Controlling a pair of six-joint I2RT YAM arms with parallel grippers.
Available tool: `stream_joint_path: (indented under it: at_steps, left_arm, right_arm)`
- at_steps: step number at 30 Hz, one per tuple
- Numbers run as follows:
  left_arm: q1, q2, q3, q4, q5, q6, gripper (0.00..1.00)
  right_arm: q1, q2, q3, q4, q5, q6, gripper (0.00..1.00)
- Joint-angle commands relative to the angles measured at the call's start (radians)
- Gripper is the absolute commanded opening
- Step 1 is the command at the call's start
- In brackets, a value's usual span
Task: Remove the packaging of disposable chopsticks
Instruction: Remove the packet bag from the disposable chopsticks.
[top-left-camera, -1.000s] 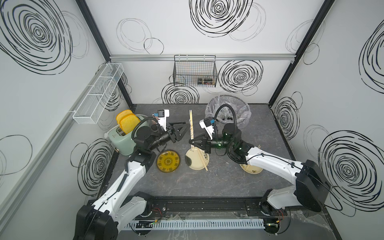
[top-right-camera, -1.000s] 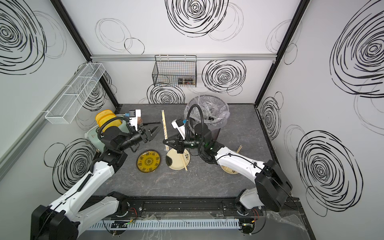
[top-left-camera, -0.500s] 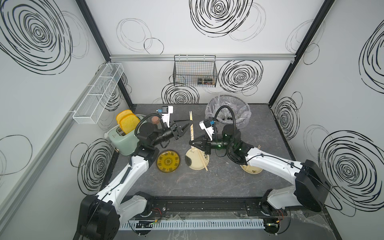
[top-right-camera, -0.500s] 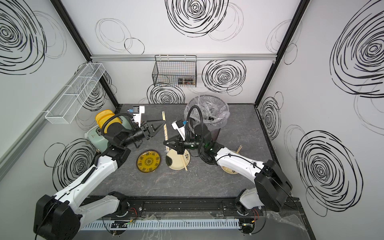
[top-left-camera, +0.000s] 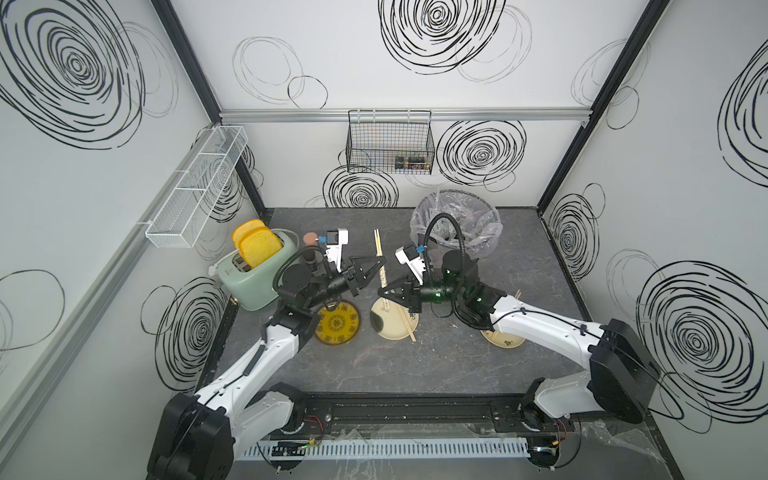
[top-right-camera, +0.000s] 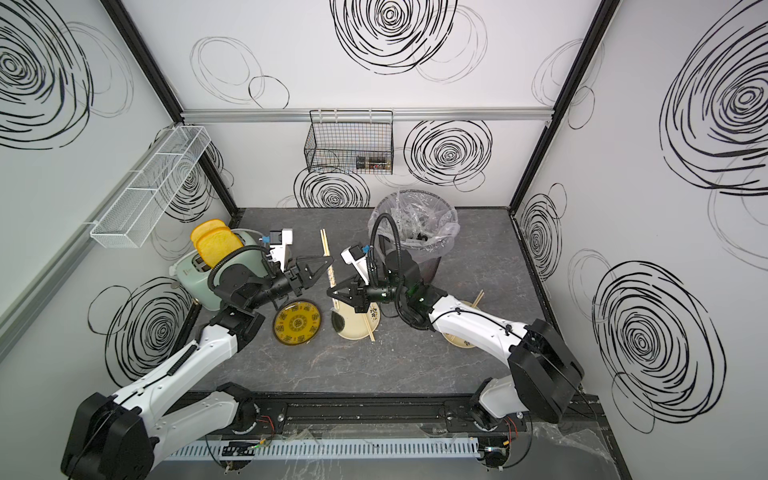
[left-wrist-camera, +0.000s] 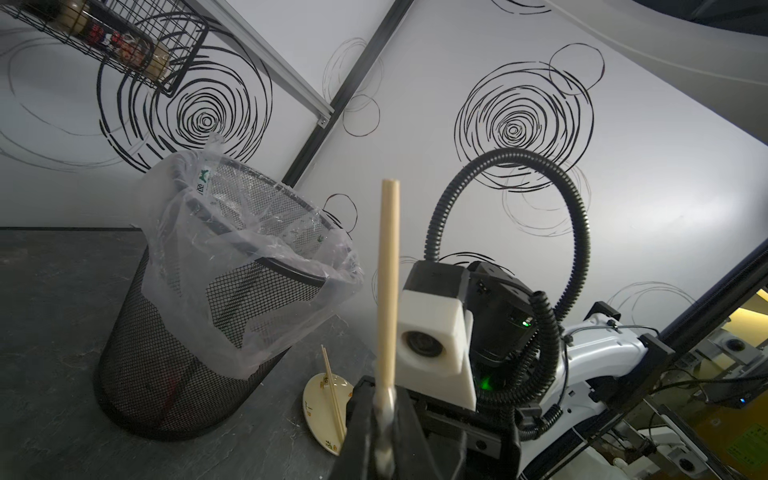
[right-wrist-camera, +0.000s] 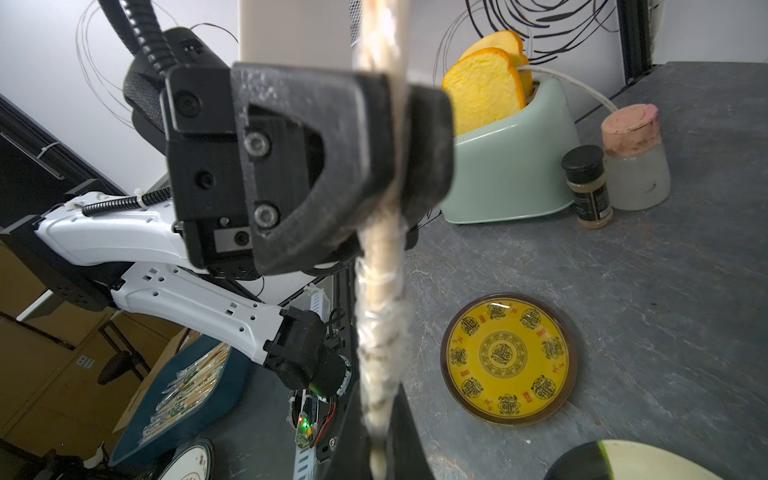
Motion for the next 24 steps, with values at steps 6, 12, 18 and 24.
stream_joint_path:
  at_steps: [6,12,18,24]
  left_arm:
    - [-0.090,-0.011,-0.152,0.053,-0.002,-0.048,0.15]
    - [-0.074,-0.047,-0.130,0.030,-0.006,-0.035,0.31]
    - [0.034,-0.048,0.073,-0.155,0.051,0.082,0.69]
    - [0.102,0.034,0.236,-0.212,0.135,0.091,0.73]
  right_arm:
    - [-0.017,-0.001,0.078,0.100,0.018,-0.027,0.00]
    - [-0.016,0.002,0.069,0.074,0.013,-0.041,0.00]
    - [-0.005,-0.005,0.019,0.065,0.002,-0.044,0.00]
    - [0.017,-0.013,0.002,0.055,0.012,-0.050,0.00]
